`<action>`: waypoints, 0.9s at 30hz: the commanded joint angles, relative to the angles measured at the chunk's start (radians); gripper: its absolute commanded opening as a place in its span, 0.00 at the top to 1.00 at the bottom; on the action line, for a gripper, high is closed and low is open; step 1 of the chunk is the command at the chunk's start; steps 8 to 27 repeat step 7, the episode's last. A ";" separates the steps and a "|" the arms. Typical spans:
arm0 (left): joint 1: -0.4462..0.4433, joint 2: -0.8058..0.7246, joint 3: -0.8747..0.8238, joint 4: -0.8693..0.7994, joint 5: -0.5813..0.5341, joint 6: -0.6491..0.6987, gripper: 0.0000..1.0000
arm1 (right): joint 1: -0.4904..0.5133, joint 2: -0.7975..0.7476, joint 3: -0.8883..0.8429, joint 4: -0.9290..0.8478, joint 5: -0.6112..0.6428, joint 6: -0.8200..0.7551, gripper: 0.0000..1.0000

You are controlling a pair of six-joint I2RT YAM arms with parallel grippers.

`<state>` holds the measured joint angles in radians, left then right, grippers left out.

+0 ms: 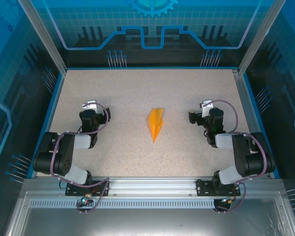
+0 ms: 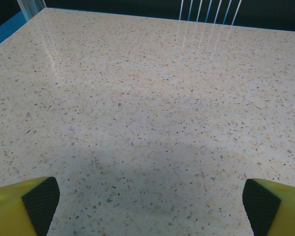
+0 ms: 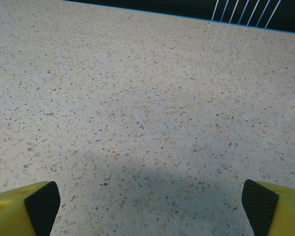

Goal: Fold a paper plane with a square sheet of paper (pick it up from the middle)
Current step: Reset both arms

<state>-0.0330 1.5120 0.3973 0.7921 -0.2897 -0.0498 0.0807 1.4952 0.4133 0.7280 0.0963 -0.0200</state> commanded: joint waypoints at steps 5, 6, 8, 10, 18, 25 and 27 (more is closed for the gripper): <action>-0.003 0.003 -0.002 0.031 0.022 0.002 0.01 | -0.004 0.007 0.012 0.031 -0.014 -0.004 0.01; -0.004 0.002 -0.003 0.032 0.021 0.003 0.01 | -0.003 0.007 0.012 0.031 -0.016 -0.003 0.01; -0.004 0.003 -0.002 0.032 0.022 0.003 0.01 | -0.003 0.007 0.012 0.031 -0.016 -0.003 0.01; -0.004 0.003 -0.002 0.032 0.022 0.003 0.01 | -0.003 0.007 0.012 0.031 -0.016 -0.003 0.01; -0.004 0.003 -0.002 0.032 0.022 0.003 0.01 | -0.003 0.007 0.012 0.031 -0.016 -0.003 0.01; -0.004 0.003 -0.002 0.032 0.022 0.003 0.01 | -0.003 0.007 0.012 0.031 -0.016 -0.003 0.01; -0.004 0.003 -0.002 0.032 0.022 0.003 0.01 | -0.003 0.007 0.012 0.031 -0.016 -0.003 0.01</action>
